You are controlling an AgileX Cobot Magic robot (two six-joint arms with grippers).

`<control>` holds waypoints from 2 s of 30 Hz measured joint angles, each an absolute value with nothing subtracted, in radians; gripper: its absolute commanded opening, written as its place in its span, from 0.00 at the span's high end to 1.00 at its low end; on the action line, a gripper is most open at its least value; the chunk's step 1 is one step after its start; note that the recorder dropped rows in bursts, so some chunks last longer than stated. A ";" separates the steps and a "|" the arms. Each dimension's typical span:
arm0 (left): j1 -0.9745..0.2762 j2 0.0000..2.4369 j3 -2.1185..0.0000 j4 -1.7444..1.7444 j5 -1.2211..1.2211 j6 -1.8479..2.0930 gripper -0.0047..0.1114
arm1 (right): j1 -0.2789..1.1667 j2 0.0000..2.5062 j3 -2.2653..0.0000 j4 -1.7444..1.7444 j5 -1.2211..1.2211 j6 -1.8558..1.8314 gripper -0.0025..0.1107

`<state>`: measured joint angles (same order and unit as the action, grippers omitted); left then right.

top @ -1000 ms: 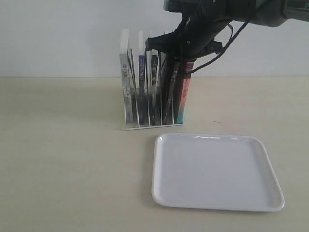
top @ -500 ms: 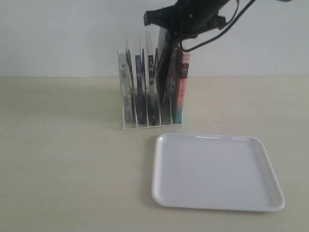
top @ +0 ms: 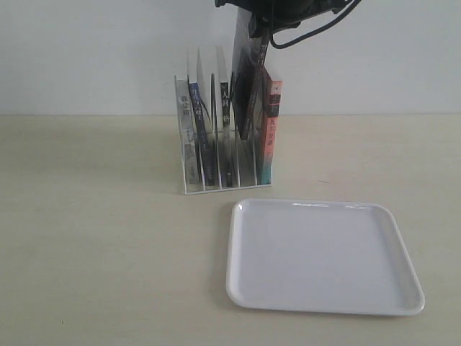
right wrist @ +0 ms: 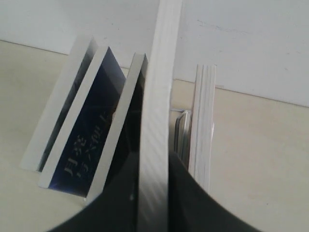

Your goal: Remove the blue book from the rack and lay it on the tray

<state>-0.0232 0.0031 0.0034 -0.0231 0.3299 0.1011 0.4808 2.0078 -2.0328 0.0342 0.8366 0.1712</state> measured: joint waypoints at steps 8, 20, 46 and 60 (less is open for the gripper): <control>-0.023 0.003 0.003 -0.023 0.330 0.101 0.92 | 0.485 2.008 -2.033 0.034 0.847 0.169 0.98; -0.023 0.003 0.003 -0.023 0.330 0.101 0.92 | 0.485 2.008 -2.033 0.034 0.849 0.169 0.98; -0.023 0.003 0.003 -0.023 0.330 0.101 0.92 | 0.485 2.008 -2.033 0.034 0.875 0.169 0.98; -0.023 0.003 0.003 -0.023 0.330 0.101 0.92 | 0.495 2.077 -2.034 0.030 0.883 0.115 0.98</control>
